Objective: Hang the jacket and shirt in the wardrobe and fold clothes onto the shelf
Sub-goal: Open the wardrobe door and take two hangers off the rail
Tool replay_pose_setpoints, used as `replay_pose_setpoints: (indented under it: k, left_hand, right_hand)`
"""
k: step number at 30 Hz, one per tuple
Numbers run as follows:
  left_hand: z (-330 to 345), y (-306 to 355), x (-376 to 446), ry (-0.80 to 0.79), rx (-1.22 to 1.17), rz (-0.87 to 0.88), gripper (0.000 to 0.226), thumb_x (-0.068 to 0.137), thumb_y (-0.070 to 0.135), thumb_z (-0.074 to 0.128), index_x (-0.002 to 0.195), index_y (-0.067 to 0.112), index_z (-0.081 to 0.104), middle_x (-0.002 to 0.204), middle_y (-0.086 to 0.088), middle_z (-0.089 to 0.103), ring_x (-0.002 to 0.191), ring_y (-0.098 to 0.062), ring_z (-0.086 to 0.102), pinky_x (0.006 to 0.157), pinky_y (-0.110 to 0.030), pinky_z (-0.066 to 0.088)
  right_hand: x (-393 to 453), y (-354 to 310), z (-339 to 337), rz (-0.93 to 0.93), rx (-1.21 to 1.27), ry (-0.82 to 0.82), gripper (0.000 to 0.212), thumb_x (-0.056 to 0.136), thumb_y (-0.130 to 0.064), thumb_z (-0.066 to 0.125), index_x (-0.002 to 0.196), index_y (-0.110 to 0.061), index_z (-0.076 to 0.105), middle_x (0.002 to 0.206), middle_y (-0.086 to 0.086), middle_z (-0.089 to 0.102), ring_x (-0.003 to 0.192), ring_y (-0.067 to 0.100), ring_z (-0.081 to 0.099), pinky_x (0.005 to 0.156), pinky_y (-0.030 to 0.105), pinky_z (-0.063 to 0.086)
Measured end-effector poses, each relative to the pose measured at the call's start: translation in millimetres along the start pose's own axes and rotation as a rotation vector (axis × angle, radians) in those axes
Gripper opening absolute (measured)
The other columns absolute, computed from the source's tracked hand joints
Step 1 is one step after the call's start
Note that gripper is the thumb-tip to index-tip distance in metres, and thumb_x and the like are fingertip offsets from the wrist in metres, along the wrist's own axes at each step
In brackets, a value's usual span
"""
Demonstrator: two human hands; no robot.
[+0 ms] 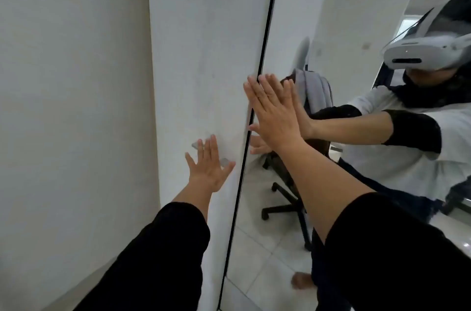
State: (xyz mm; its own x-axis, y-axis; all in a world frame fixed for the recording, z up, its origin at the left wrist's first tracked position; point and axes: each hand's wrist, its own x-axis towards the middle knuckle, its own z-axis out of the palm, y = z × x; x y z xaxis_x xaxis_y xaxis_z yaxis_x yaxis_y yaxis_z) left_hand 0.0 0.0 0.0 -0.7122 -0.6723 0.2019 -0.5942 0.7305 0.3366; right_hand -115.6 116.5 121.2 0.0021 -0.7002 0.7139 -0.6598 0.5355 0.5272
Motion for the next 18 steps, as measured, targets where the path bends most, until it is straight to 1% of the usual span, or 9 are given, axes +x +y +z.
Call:
replay_pose_setpoints:
  k: [2,3,5,7,8,10,12,15,18]
  left_hand:
    - [6.8,8.9,11.5,-0.033,0.012,-0.027,0.086,0.092,0.064,0.018,0.141,0.015,-0.033,0.157,-0.005,-0.022,0.144,-0.024,-0.023,0.115,-0.057,-0.006]
    - [9.9,11.2,16.0,-0.041,0.024,-0.046,0.085,0.092,0.063,0.018,0.141,0.017,-0.033,0.157,-0.007,-0.02,0.144,-0.025,-0.021,0.115,-0.058,-0.004]
    - [17.8,13.0,17.6,-0.018,0.02,-0.079,0.083,0.092,0.063,0.018,0.142,0.02,-0.032,0.158,-0.013,-0.011,0.146,-0.028,-0.012,0.114,-0.059,0.001]
    - [23.4,13.0,16.2,0.043,0.045,-0.094,0.083,0.092,0.063,0.019,0.143,0.021,-0.03,0.156,-0.018,0.006,0.146,-0.031,-0.001,0.113,-0.059,0.008]
    - [24.1,12.8,15.2,0.072,0.056,-0.095,0.084,0.091,0.063,0.02,0.144,0.02,-0.028,0.154,-0.017,0.014,0.146,-0.032,0.003,0.112,-0.059,0.011]
    - [23.8,10.7,14.1,0.107,0.081,-0.069,0.085,0.091,0.063,0.021,0.146,0.017,-0.025,0.152,-0.015,0.023,0.144,-0.033,0.011,0.112,-0.057,0.015]
    - [19.4,9.1,12.3,0.109,0.069,-0.025,0.087,0.091,0.064,0.022,0.146,0.015,-0.024,0.151,-0.01,0.029,0.142,-0.03,0.019,0.113,-0.056,0.015]
    - [14.0,7.0,5.2,0.072,-0.016,0.015,0.098,0.085,0.071,0.027,0.146,0.014,-0.026,0.146,-0.008,0.038,0.136,-0.023,0.031,0.114,-0.054,0.014]
    - [8.1,-1.4,-7.0,0.055,-0.042,0.006,0.105,0.078,0.079,0.026,0.145,0.018,-0.028,0.143,-0.005,0.041,0.134,-0.021,0.033,0.114,-0.057,0.013]
  right_hand:
    - [6.5,5.8,11.2,0.0,-0.055,0.043,0.115,0.08,-0.055,0.062,0.147,-0.01,-0.02,0.159,0.004,0.014,0.147,0.023,-0.013,0.11,0.049,-0.025]
    - [9.6,8.2,14.5,0.002,-0.078,0.071,0.117,0.08,-0.054,0.063,0.146,-0.009,-0.021,0.157,0.004,0.021,0.145,0.024,-0.018,0.11,0.048,-0.024]
    - [10.5,7.6,20.8,-0.003,-0.131,0.152,0.113,0.078,-0.054,0.067,0.149,-0.007,-0.006,0.153,0.005,0.034,0.147,0.025,-0.006,0.112,0.047,-0.022]
    - [9.9,8.5,20.2,-0.008,-0.109,0.233,0.114,0.075,-0.049,0.072,0.15,-0.006,-0.002,0.149,0.008,0.04,0.147,0.026,-0.003,0.113,0.046,-0.017]
    - [10.2,9.6,20.7,-0.003,-0.098,0.283,0.112,0.072,-0.046,0.075,0.15,-0.005,0.006,0.147,0.009,0.043,0.147,0.027,0.004,0.114,0.045,-0.014]
    - [9.2,9.2,15.8,-0.013,-0.065,0.308,0.096,0.065,-0.044,0.082,0.142,-0.005,0.039,0.142,0.011,0.049,0.137,0.029,0.037,0.113,0.043,-0.006]
    - [11.7,7.5,13.4,-0.014,-0.027,0.272,0.087,0.066,-0.043,0.082,0.137,-0.006,0.047,0.141,0.013,0.049,0.131,0.03,0.047,0.111,0.043,-0.003]
    - [13.3,-2.1,15.5,0.013,-0.025,0.15,0.097,0.074,-0.05,0.072,0.146,-0.009,0.022,0.153,0.01,0.033,0.141,0.027,0.032,0.114,0.049,-0.007]
    - [14.1,-16.4,6.3,0.042,-0.049,0.029,0.111,0.072,-0.064,0.064,0.149,-0.01,0.004,0.159,0.007,0.015,0.146,0.025,0.016,0.113,0.055,0.001]
